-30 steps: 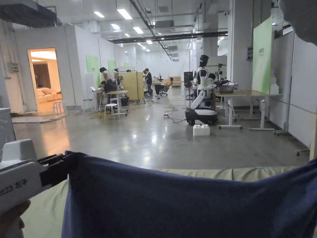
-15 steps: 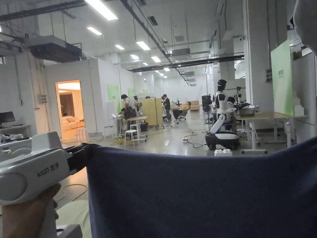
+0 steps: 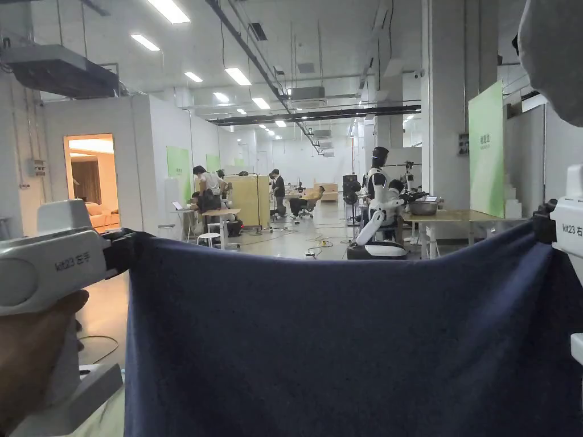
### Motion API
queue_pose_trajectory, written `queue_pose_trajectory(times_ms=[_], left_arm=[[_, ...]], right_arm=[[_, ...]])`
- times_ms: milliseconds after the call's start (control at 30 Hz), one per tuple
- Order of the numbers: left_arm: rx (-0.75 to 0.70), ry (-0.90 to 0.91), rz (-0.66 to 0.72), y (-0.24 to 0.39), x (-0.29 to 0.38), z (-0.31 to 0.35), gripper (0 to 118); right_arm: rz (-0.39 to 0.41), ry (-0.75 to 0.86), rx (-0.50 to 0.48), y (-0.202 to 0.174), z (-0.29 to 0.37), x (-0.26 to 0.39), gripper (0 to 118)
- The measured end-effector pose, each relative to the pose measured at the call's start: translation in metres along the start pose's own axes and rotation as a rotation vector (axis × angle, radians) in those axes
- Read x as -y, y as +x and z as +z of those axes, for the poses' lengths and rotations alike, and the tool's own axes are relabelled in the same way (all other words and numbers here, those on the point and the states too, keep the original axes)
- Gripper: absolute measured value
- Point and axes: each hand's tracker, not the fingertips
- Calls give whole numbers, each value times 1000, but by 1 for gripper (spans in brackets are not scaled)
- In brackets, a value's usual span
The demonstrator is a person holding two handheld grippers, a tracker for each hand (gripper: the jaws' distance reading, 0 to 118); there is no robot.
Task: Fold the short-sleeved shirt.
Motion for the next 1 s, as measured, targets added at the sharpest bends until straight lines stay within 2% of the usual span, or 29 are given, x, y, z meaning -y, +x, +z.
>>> queue_pose_trajectory(times_ms=[167, 300, 333, 433, 467, 533, 567, 600, 700, 800, 833, 867, 1000], left_arm=[[-26, -18, -63, 9, 3, -30, 4], [-20, -36, -11, 11, 5, -65, 4], [-33, -29, -15, 11, 3, -70, 4], [-60, -31, -17, 8, 4, -97, 4], [-63, -36, -2, 7, 3, -107, 4], [-69, -49, 10, 5, 3, -122, 4], [-72, -47, 10, 5, 5, -131, 4], [-75, -47, 13, 5, 7, -136, 4], [-71, -52, -2, 5, 18, -142, 4], [-72, -53, -24, 5, 37, -148, 4], [-67, -84, -11, 2, 47, -151, 4], [-63, -96, 1, 1, 59, -152, 4], [-61, -182, 36, -4, 104, -151, 4]], right_arm=[[-5, 5, 10, 1, 2, 1, 4], [24, 1, 11, 1, 3, 0, 4], [47, -57, 63, -8, -51, -9, 4], [107, -43, 83, -9, -71, -15, 4], [78, -56, 83, -9, -71, -13, 4], [89, -59, 92, -8, -71, -14, 4], [66, -56, 82, -9, -71, -13, 4], [74, -46, 79, -18, -120, -19, 4], [130, -53, 76, -19, -127, -21, 4], [113, -78, 76, -30, -171, -5, 4], [99, -93, 73, -30, -175, 3, 4], [83, -81, 19, -31, -170, 18, 4], [73, -140, 10, -32, -172, 53, 4]])
